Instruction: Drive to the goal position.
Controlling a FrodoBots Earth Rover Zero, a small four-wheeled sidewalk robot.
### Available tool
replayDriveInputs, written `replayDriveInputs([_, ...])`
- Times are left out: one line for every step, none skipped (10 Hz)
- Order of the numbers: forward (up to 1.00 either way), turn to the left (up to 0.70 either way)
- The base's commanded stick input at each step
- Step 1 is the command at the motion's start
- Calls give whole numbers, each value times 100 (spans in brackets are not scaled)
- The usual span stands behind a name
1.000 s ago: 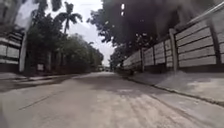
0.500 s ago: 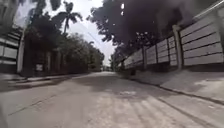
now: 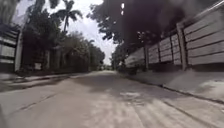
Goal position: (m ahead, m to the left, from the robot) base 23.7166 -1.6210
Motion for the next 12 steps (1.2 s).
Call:
replayDriveInputs([50,0])
replayDriveInputs([50,0])
replayDriveInputs([50,0])
replayDriveInputs([50,0])
replayDriveInputs([50,0])
replayDriveInputs([50,0])
replayDriveInputs([50,0])
replayDriveInputs([50,0])
replayDriveInputs([50,0])
replayDriveInputs([50,0])
replayDriveInputs([50,0])
replayDriveInputs([50,0])
